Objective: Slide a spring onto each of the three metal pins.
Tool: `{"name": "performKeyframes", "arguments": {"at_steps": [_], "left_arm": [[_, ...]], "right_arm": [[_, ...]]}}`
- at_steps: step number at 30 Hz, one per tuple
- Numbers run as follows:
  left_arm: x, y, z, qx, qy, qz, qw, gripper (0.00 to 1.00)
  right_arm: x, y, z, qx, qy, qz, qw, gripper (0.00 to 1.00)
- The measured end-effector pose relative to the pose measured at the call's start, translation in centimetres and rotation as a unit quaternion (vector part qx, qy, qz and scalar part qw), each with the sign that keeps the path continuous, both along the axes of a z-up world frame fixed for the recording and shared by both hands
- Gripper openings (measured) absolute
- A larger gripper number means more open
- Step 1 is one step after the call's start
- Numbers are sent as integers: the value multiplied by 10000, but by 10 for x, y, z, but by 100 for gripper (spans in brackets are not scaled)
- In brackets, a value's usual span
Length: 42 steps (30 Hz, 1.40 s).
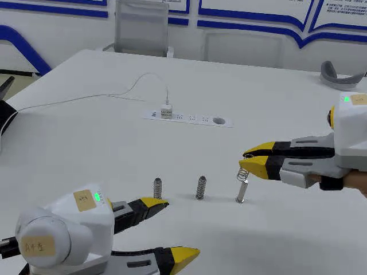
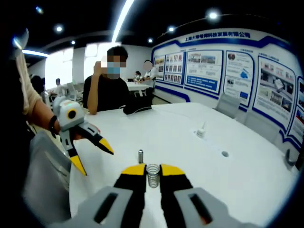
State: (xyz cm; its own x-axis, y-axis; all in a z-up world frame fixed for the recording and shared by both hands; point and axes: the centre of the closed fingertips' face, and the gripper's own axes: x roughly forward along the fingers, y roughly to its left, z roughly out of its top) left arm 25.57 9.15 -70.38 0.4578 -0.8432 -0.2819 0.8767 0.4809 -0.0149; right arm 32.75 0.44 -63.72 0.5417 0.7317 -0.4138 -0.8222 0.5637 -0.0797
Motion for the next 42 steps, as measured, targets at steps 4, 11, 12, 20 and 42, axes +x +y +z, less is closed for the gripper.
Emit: {"name": "performKeyframes", "arguments": {"at_steps": [4, 11, 12, 20, 42], "left_arm": [[1, 0, 0, -16, 3, 24, 10000, 54], [0, 1, -3, -1, 44, 37, 10000, 54], [0, 1, -2, 0, 43, 44, 10000, 54], [1, 1, -3, 0, 49, 50, 10000, 53], [0, 7, -6, 65, 79, 100, 9999, 51]], "right_arm": [[10, -8, -2, -20, -12, -203, 9998, 12], [25, -20, -16, -72, 46, -537, 9985, 12], [28, -22, -18, -47, 67, -608, 9981, 12], [43, -35, -42, -75, 230, -934, 9953, 12], [51, -37, -70, -45, 384, -1089, 9933, 12]]}}
